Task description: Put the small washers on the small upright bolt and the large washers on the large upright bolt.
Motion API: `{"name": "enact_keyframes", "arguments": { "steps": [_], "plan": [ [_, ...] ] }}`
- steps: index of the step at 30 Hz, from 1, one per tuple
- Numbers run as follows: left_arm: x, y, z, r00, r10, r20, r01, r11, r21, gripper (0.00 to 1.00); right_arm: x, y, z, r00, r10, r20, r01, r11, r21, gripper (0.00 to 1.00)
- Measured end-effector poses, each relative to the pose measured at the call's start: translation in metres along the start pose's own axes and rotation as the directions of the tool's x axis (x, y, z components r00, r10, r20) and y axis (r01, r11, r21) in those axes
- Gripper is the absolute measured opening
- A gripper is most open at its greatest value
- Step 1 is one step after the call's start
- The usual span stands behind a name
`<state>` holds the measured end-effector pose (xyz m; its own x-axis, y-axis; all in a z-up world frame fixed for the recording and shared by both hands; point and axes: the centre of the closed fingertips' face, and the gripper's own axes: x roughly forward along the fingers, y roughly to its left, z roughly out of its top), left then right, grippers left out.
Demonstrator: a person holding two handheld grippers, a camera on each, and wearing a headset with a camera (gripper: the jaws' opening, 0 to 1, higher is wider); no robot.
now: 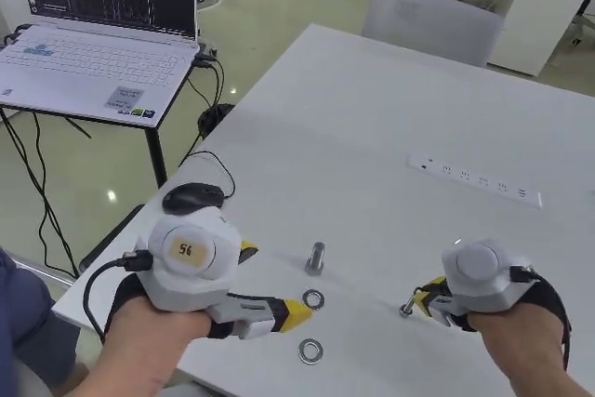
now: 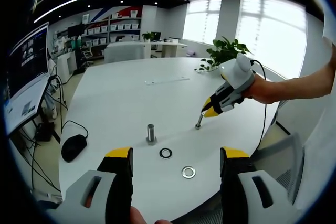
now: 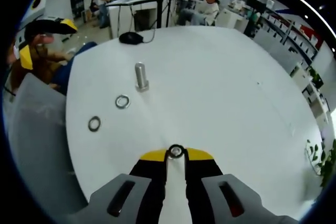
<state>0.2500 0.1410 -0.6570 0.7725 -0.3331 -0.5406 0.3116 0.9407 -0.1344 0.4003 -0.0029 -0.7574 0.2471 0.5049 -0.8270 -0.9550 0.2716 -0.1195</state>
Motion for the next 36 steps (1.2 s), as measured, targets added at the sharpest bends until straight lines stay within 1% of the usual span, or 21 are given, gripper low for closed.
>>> {"name": "enact_keyframes", "arguments": {
  "steps": [4,9,14,22,27,33,36],
  "plan": [
    [-0.0004,0.0001,-0.0009,1.0,0.001,-0.001,-0.001,1.0,-0.003,0.66,0.0011,0.0005,-0.0024,0.9999,0.001,-0.015,-0.001,1.0,-0.014,0.14],
    [-0.0005,-0.0002,-0.0011,1.0,0.001,-0.002,-0.001,1.0,-0.003,0.67,0.0028,-0.0006,-0.0049,0.9995,0.008,-0.031,-0.008,1.0,-0.012,0.14],
    [-0.0004,0.0004,-0.0008,1.0,0.001,-0.001,-0.001,1.0,-0.002,0.66,0.0044,-0.0031,-0.0039,0.9992,0.008,-0.04,-0.009,1.0,-0.026,0.14],
    [-0.0004,0.001,-0.0012,1.0,0.0,-0.002,0.0,1.0,-0.004,0.66,0.0097,-0.0007,-0.0043,0.9976,0.014,-0.067,-0.018,0.998,-0.057,0.14],
    [-0.001,0.0028,-0.0025,1.0,0.003,-0.003,-0.003,1.0,-0.007,0.66,0.0096,-0.0001,-0.0024,0.9976,0.016,-0.067,-0.02,0.998,-0.058,0.14],
    [-0.0012,0.0036,-0.0016,1.0,0.004,-0.001,-0.004,1.0,-0.006,0.66,0.0088,0.0001,-0.0037,0.9955,0.022,-0.092,-0.028,0.998,-0.064,0.14],
    [-0.001,0.0036,-0.0018,1.0,0.004,-0.002,-0.004,1.0,-0.006,0.66,0.0086,0.0001,-0.0038,0.9939,0.019,-0.109,-0.029,0.996,-0.088,0.14]
  ]
}}
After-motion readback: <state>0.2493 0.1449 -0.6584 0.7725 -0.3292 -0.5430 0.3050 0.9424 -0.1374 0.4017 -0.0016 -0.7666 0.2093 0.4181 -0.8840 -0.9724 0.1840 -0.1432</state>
